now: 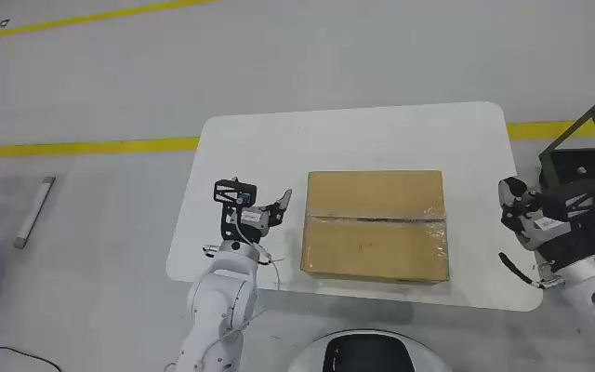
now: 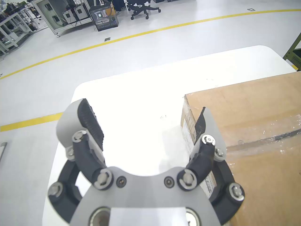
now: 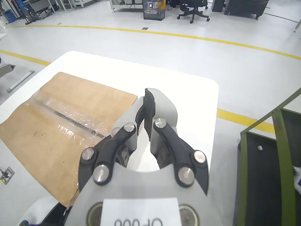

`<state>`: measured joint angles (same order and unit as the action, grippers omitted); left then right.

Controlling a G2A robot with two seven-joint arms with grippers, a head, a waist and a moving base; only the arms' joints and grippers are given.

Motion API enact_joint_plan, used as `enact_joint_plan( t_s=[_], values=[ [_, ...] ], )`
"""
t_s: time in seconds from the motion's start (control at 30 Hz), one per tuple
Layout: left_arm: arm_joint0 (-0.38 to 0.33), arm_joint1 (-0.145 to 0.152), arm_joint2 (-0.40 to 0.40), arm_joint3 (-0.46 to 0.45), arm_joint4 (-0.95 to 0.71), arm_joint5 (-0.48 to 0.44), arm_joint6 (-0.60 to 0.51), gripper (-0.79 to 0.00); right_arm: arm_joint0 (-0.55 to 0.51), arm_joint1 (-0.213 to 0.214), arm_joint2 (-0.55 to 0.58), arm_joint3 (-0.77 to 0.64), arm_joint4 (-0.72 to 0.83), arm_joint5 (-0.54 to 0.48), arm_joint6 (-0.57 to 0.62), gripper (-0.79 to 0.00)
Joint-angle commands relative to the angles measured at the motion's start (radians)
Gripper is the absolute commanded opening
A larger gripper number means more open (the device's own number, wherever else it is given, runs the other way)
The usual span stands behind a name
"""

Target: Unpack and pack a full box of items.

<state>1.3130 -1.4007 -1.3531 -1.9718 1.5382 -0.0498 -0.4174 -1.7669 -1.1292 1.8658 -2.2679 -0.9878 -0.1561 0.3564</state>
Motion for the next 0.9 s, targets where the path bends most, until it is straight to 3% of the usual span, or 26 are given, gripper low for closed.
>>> enact_joint_plan(
  t_s=[0.0,0.47,0.87],
  values=[
    [0.0,0.0,0.0,0.0,0.0,0.0,0.0,0.0,-0.001,-0.001,-0.002,0.007,-0.001,0.006,-0.001,-0.785],
    [0.0,0.0,0.0,0.0,0.0,0.0,0.0,0.0,-0.028,-0.007,0.002,0.141,-0.025,-0.013,-0.078,-0.785],
    [0.0,0.0,0.0,0.0,0.0,0.0,0.0,0.0,0.069,-0.011,-0.181,0.312,-0.061,-0.125,-0.117,-0.785]
  ],
)
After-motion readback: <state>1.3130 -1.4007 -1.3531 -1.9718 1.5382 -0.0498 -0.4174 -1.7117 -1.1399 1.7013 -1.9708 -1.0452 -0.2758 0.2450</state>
